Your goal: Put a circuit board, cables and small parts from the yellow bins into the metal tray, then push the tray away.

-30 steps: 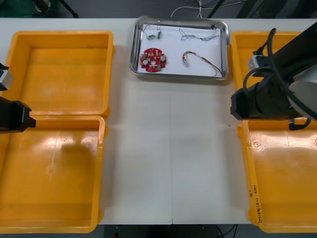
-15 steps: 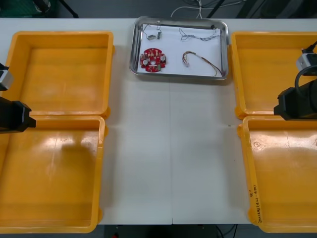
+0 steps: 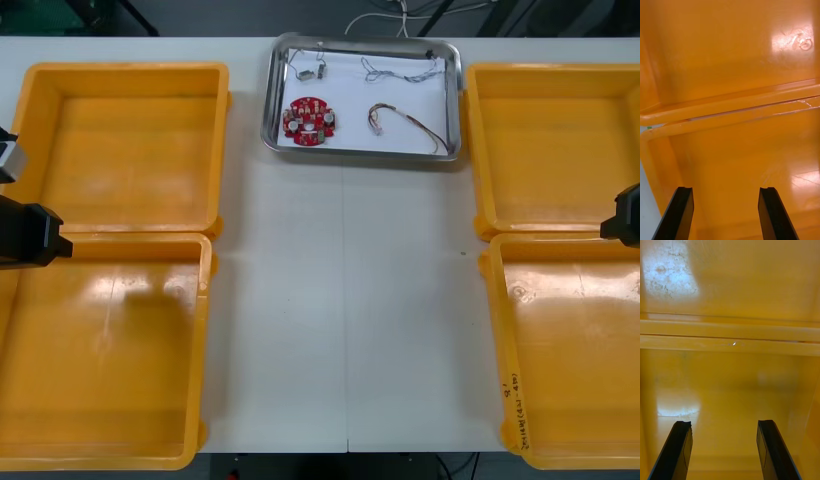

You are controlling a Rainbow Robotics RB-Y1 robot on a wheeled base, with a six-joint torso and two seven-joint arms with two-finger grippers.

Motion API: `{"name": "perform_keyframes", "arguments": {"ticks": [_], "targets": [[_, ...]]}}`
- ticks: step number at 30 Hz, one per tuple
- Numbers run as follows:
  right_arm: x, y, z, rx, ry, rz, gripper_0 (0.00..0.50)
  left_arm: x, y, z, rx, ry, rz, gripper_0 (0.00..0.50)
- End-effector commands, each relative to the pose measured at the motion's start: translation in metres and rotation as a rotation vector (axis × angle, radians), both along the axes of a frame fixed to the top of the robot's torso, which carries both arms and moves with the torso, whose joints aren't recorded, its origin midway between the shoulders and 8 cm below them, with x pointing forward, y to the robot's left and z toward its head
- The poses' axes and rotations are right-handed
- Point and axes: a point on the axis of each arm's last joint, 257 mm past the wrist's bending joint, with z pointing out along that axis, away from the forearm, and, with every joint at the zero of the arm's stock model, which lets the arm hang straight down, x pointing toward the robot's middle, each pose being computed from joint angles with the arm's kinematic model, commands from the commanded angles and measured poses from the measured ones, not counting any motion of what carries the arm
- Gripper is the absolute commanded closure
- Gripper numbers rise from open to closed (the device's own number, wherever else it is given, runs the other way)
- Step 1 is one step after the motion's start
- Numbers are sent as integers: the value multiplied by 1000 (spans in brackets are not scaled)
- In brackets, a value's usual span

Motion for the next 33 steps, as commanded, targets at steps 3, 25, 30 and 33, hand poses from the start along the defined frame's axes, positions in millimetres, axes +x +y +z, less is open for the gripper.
{"name": "perform_keyframes", "arguments": {"ticks": [3,25,30,33], "targets": [[-1,-36,7,-71,-33,4,0,-3,1,7,8,-23,-19,0],[-10,-84,-9,-97,-4,28,0,-3,1,7,8,-23,-19,0],[-6,-88,-7,-119,-24,47,0,-3,1,7,8,-23,-19,0],[-7,-89,-5,-122,-20,51,0,-3,1,7,8,-23,-19,0]]}}
